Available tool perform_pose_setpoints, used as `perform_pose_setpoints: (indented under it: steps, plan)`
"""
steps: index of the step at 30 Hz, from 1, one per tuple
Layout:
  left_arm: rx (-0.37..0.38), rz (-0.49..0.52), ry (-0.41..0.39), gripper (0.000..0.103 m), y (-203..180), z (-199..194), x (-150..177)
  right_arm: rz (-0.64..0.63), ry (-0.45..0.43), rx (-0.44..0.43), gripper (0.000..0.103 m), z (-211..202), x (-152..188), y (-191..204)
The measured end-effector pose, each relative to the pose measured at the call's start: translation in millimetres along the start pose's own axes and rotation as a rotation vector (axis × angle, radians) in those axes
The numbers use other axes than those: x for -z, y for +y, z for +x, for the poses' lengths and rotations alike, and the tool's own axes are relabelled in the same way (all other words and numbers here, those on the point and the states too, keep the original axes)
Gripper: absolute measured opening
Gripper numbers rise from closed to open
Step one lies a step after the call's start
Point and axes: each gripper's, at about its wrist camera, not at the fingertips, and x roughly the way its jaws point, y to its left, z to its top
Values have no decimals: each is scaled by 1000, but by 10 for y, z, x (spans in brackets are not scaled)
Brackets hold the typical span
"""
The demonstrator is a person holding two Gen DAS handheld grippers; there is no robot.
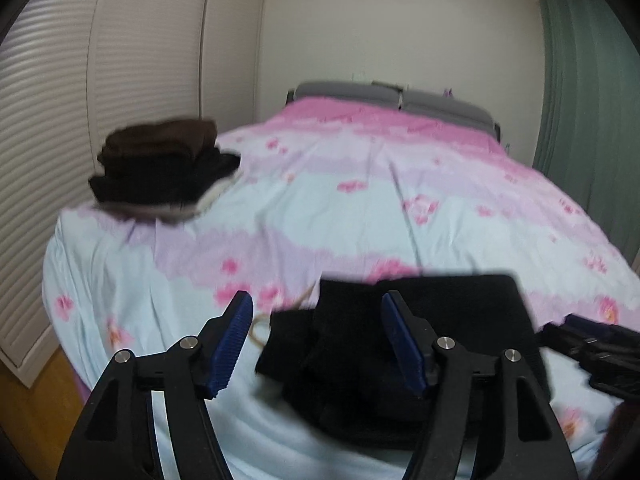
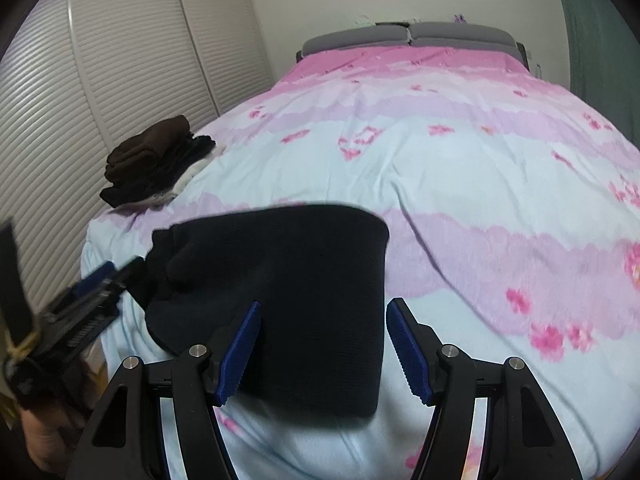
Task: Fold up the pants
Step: 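Grasp the folded black pants bundle with both grippers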
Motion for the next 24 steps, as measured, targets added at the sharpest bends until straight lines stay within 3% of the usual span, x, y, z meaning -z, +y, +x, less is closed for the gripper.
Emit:
perform_pose_setpoints:
  steps: [3,5,7,11,14,19,22,24]
  plan:
    - [69,5,-46,69,-126,-67,-172,-20,-14,-8,62,22,-126,8]
    - [139,14,-41,69,-240,-2,-222,-33,-11,-30,46,90,-237,20]
    - [198,27,-21,69,-359,138,-213,-49,20,-57,37,203,-321,45]
    - [197,69,82,68,-480,517,-65,-34,84,-105,37,441,-355,48]
    - [164,72,173,68,-431,775,85,-37,106,-88,38,572,-340,48]
    - [114,75,202,71,-315,940,267,-33,162,-75,42,817,-300,31]
    - [116,34,238,83,-198,1096,338,-51,183,-61,46,973,-252,51]
    - [128,20,239,84,-176,1090,333,-58,188,-52,49,1042,-215,56]
